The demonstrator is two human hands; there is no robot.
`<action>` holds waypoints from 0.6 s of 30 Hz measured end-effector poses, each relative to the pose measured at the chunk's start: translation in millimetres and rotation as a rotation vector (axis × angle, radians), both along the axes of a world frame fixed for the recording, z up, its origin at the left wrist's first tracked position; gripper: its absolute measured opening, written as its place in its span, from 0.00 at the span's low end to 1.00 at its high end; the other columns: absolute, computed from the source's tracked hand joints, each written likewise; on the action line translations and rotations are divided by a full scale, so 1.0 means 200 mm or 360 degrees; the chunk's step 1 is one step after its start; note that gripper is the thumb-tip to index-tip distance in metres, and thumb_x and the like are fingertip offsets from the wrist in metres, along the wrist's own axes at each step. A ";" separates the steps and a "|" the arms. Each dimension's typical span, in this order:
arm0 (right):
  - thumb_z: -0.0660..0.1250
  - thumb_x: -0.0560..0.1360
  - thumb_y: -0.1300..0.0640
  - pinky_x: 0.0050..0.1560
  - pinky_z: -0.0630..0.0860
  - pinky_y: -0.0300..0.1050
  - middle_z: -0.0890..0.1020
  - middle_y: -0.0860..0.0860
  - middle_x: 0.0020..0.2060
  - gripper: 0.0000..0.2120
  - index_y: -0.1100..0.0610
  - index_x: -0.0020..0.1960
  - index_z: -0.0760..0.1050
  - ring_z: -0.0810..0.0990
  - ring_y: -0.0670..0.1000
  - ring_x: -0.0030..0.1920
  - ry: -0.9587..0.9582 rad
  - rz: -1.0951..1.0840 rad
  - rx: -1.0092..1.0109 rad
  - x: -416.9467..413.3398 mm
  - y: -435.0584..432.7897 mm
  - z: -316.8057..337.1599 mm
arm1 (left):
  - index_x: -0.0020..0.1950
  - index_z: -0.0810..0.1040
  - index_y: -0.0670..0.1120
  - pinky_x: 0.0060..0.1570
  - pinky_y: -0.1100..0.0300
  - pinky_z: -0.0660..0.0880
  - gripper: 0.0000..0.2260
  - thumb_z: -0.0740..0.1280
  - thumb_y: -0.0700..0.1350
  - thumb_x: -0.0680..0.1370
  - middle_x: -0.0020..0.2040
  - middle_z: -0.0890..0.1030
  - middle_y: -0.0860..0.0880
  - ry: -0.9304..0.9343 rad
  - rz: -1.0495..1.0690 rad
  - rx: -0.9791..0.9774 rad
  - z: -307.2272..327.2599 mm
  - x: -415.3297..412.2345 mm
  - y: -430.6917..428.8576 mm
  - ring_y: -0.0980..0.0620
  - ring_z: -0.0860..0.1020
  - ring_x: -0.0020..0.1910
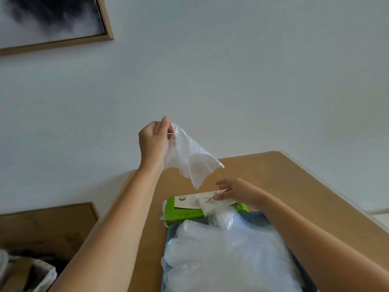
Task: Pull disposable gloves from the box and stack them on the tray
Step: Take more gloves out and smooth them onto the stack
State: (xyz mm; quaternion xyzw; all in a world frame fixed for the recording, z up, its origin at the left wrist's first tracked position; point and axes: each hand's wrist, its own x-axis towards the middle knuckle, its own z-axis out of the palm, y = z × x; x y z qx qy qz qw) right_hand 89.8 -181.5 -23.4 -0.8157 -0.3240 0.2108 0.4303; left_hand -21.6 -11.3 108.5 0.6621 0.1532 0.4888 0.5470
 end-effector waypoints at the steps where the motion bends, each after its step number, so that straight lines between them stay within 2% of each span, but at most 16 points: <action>1: 0.76 0.69 0.54 0.59 0.73 0.43 0.74 0.55 0.65 0.33 0.54 0.71 0.68 0.77 0.50 0.59 0.0091 0.0037 0.0138 -0.02 -0.03 0.03 | 0.30 0.75 0.46 0.37 0.57 0.75 0.15 0.65 0.46 0.77 0.31 0.79 0.51 0.0084 0.0015 0.0061 0.01 -0.03 -0.01 0.50 0.78 0.33; 3: 0.77 0.65 0.56 0.65 0.71 0.45 0.74 0.54 0.66 0.37 0.49 0.71 0.65 0.76 0.49 0.61 0.0234 0.0116 0.0424 -0.06 -0.09 0.08 | 0.30 0.75 0.46 0.37 0.57 0.74 0.15 0.65 0.46 0.77 0.32 0.78 0.50 0.0172 0.0001 0.0088 0.01 -0.07 -0.04 0.49 0.77 0.34; 6: 0.78 0.61 0.52 0.67 0.70 0.47 0.73 0.48 0.64 0.44 0.44 0.72 0.60 0.73 0.47 0.64 0.0247 0.0210 0.0624 -0.17 -0.13 0.12 | 0.33 0.76 0.45 0.31 0.63 0.73 0.13 0.64 0.45 0.78 0.31 0.78 0.48 0.0162 -0.0212 -0.0082 0.02 -0.16 -0.10 0.52 0.76 0.28; 7: 0.77 0.61 0.51 0.67 0.69 0.47 0.73 0.49 0.64 0.45 0.45 0.73 0.59 0.73 0.47 0.65 0.0319 0.0186 0.0705 -0.21 -0.13 0.12 | 0.34 0.75 0.44 0.29 0.65 0.73 0.13 0.64 0.45 0.79 0.30 0.77 0.48 0.0165 -0.0294 -0.0106 0.03 -0.19 -0.12 0.53 0.75 0.26; 10: 0.74 0.67 0.51 0.68 0.68 0.48 0.73 0.53 0.67 0.42 0.55 0.75 0.58 0.74 0.50 0.65 0.0868 0.0162 0.0990 -0.29 -0.12 0.13 | 0.35 0.74 0.44 0.29 0.66 0.70 0.16 0.61 0.46 0.81 0.27 0.75 0.51 0.0183 -0.0557 -0.0088 0.04 -0.26 -0.15 0.55 0.73 0.25; 12: 0.73 0.68 0.47 0.65 0.72 0.50 0.77 0.57 0.64 0.41 0.61 0.74 0.60 0.76 0.54 0.64 0.1158 0.0281 0.1039 -0.35 -0.11 0.14 | 0.33 0.72 0.45 0.30 0.65 0.69 0.18 0.59 0.48 0.82 0.26 0.73 0.52 0.0188 -0.0742 -0.0105 0.04 -0.31 -0.17 0.55 0.72 0.26; 15: 0.81 0.58 0.45 0.53 0.80 0.52 0.77 0.61 0.62 0.50 0.66 0.70 0.63 0.80 0.58 0.59 0.1658 0.0361 0.1136 -0.43 -0.11 0.14 | 0.28 0.73 0.48 0.28 0.66 0.69 0.22 0.57 0.48 0.83 0.25 0.70 0.52 0.0170 -0.0955 -0.0228 0.04 -0.37 -0.18 0.56 0.70 0.25; 17: 0.83 0.56 0.48 0.55 0.79 0.51 0.78 0.58 0.61 0.49 0.66 0.69 0.68 0.80 0.56 0.57 0.1703 0.0402 0.1177 -0.48 -0.13 0.15 | 0.26 0.73 0.49 0.27 0.65 0.67 0.24 0.57 0.46 0.83 0.25 0.69 0.52 0.0195 -0.1063 -0.0307 0.02 -0.40 -0.17 0.56 0.70 0.25; 18: 0.82 0.58 0.49 0.54 0.80 0.48 0.80 0.57 0.58 0.43 0.64 0.67 0.71 0.81 0.54 0.54 0.1674 0.0390 0.1207 -0.50 -0.15 0.14 | 0.26 0.73 0.48 0.27 0.65 0.67 0.24 0.57 0.45 0.83 0.25 0.70 0.52 0.0260 -0.1056 -0.0301 0.01 -0.43 -0.17 0.55 0.70 0.25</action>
